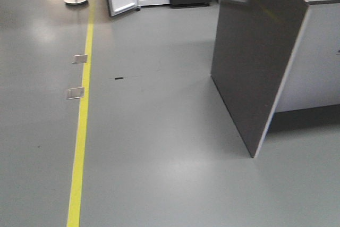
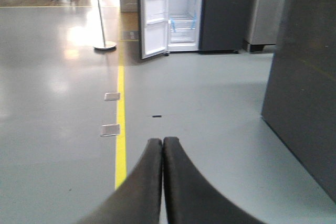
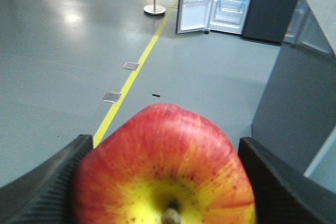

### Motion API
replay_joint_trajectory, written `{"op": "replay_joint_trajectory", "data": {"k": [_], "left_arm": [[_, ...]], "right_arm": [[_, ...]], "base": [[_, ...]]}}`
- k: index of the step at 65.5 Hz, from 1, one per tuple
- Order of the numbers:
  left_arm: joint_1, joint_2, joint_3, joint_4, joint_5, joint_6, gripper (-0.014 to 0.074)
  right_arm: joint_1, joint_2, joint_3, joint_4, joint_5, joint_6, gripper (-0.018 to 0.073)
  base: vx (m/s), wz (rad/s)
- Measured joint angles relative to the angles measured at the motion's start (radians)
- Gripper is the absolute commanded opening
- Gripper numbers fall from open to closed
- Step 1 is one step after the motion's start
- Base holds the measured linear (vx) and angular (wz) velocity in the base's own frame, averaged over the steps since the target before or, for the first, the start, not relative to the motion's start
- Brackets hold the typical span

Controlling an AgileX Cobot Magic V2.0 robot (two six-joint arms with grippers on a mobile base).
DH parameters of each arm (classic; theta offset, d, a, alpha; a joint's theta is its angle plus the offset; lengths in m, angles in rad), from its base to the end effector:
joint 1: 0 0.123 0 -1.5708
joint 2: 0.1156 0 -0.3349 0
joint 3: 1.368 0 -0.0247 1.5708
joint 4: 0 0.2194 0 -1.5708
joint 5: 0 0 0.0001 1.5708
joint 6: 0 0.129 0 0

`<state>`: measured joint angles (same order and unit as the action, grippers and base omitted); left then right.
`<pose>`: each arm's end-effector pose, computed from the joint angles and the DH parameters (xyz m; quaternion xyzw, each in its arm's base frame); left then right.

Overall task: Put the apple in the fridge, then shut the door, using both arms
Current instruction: 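Drive away from the counter holding the apple in the right gripper, then drive toward the open white refrigerator carrying the apple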

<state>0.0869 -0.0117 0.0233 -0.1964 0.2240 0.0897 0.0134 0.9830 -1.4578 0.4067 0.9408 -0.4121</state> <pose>0.0118 -0.0046 0.1803 -0.0571 0.7540 -0.0213 0.6540 0.1349 0.0431 0.5185 -0.1644 0.7937 0.0890 0.5788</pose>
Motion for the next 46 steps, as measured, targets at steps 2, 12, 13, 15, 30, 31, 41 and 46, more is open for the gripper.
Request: {"op": "replay_joint_trajectory", "data": {"k": [2,12,13,15,30,31,41,46], "left_arm": [[0.000,0.000,0.000,0.000,0.000,0.000,-0.0006],[0.000,0.000,0.000,0.000,0.000,0.000,-0.0006],[0.000,0.000,0.000,0.000,0.000,0.000,-0.0006],[0.000,0.000,0.000,0.000,0.000,0.000,-0.0006],[0.000,0.000,0.000,0.000,0.000,0.000,-0.0006],[0.000,0.000,0.000,0.000,0.000,0.000,-0.0006],[0.000,0.000,0.000,0.000,0.000,0.000,-0.0006],[0.000,0.000,0.000,0.000,0.000,0.000,-0.0006]], "right_arm": [[0.000,0.000,0.000,0.000,0.000,0.000,0.0077],[0.000,0.000,0.000,0.000,0.000,0.000,0.0077],[0.000,0.000,0.000,0.000,0.000,0.000,0.0077],[0.000,0.000,0.000,0.000,0.000,0.000,0.0077],[0.000,0.000,0.000,0.000,0.000,0.000,0.0077],[0.000,0.000,0.000,0.000,0.000,0.000,0.0077],[0.000,0.000,0.000,0.000,0.000,0.000,0.0077],[0.000,0.000,0.000,0.000,0.000,0.000,0.0077]], "base": [[0.10,0.31],[0.10,0.31],[0.10,0.29],[0.10,0.28],[0.11,0.26],[0.11,0.21],[0.11,0.17],[0.12,0.10]]}}
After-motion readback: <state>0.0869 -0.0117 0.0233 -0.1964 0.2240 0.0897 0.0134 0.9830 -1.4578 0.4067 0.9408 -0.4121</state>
